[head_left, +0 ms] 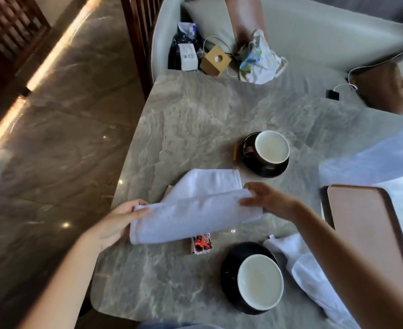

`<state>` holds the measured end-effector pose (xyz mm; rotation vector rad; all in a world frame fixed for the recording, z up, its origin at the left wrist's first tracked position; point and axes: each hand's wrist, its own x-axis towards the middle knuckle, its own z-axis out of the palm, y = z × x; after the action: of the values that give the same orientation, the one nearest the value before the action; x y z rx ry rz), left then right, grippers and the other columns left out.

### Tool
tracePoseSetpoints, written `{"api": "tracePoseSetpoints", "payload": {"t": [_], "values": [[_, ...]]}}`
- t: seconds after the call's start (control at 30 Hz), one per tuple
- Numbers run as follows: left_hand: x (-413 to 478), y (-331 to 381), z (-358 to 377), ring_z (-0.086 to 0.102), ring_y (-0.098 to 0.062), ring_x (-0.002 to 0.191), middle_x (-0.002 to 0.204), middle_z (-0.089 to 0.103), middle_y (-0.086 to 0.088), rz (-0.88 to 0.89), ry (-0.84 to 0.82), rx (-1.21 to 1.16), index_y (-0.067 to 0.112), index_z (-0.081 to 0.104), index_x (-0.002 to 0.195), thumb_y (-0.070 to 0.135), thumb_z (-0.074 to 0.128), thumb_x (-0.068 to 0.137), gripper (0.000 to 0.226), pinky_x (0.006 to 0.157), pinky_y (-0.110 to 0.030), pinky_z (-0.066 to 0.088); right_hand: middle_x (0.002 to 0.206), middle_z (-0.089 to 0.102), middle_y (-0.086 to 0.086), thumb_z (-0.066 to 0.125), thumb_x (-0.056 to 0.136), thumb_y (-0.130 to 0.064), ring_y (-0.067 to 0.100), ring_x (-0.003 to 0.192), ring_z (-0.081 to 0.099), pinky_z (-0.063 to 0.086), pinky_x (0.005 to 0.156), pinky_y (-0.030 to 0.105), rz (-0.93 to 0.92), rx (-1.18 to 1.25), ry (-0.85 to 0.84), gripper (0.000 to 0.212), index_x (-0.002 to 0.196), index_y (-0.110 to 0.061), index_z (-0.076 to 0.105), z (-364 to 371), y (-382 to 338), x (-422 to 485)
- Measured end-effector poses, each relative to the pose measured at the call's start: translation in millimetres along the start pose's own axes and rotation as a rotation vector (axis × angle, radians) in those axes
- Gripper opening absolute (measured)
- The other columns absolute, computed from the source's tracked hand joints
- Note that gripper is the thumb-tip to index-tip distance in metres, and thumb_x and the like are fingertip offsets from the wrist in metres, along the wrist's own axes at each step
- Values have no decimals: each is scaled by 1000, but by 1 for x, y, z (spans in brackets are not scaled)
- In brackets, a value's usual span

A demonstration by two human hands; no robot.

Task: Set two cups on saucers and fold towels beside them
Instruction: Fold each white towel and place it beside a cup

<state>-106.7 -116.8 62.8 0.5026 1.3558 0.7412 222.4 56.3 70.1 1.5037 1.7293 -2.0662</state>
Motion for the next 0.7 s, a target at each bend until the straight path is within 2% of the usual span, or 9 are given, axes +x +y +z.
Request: {"api": "tracePoseSetpoints", "payload": {"t": [0.1, 0.17, 0.23, 0.3, 0.37, 0.43, 0.47, 0.6, 0.7], "values": [[16, 3, -1, 58, -8, 65, 65, 62, 3, 1, 34, -27, 16, 59, 72, 26, 62, 80, 13, 58, -24, 39, 67, 55, -11, 69, 82, -11, -1, 62, 57, 47, 51, 19, 34, 66, 105, 16, 77, -23, 61, -4, 1, 14], [32, 10, 0, 56, -6, 61, 64, 61, 4, 10, 95, -6, 17, 57, 75, 22, 58, 88, 14, 52, -20, 40, 70, 52, -8, 68, 83, -10, 4, 64, 54, 48, 55, 22, 14, 77, 217, 16, 79, -21, 57, -5, -3, 26], [49, 14, 5, 54, -2, 53, 64, 58, 4, 22, 190, 29, 19, 56, 76, 19, 54, 91, 15, 43, -14, 37, 69, 47, -5, 67, 84, -8, 7, 63, 47, 43, 50, 18, -45, 57, 339, 19, 77, -19, 52, -4, -6, 41], [66, 14, 10, 51, -6, 58, 70, 53, 0, 10, 257, 70, 20, 53, 77, 18, 52, 92, 15, 47, -16, 36, 71, 48, -4, 66, 84, -7, 10, 64, 46, 41, 46, 14, -81, -12, 457, 16, 79, -15, 53, -1, -6, 56], [80, 12, 16, 43, -12, 66, 73, 47, -2, -3, 289, 170, 19, 50, 76, 18, 51, 92, 16, 56, -23, 30, 81, 54, 1, 64, 84, -8, 17, 74, 51, 48, 56, 19, -56, -106, 535, 11, 91, -8, 57, 3, -2, 70], [90, 10, 23, 35, -12, 62, 67, 41, 0, 20, 341, 257, 17, 47, 73, 13, 51, 90, 18, 55, -25, 25, 96, 60, 8, 65, 82, -11, 23, 89, 55, 48, 75, 32, -10, -215, 610, 24, 104, -5, 58, 6, 6, 80], [92, 9, 27, 34, -12, 60, 65, 40, 1, 41, 366, 281, 16, 46, 71, 10, 51, 89, 19, 54, -24, 25, 101, 62, 9, 65, 81, -12, 24, 93, 56, 46, 78, 33, -13, -261, 649, 28, 107, -7, 58, 8, 9, 82], [96, 3, 38, 48, -16, 76, 79, 53, -4, 182, 433, 543, 13, 49, 64, 8, 56, 82, 20, 64, -26, 33, 116, 51, 2, 65, 78, -15, 22, 95, 57, 43, 68, 29, -134, -495, 656, 36, 113, -21, 55, 19, 17, 84], [95, -3, 41, 46, -14, 66, 67, 51, 4, 137, 364, 493, 17, 54, 67, 14, 56, 84, 18, 58, -26, 32, 130, 38, -2, 64, 80, -15, 20, 101, 55, 45, 60, 31, -150, -649, 630, 55, 128, -29, 43, 24, 22, 84]]}}
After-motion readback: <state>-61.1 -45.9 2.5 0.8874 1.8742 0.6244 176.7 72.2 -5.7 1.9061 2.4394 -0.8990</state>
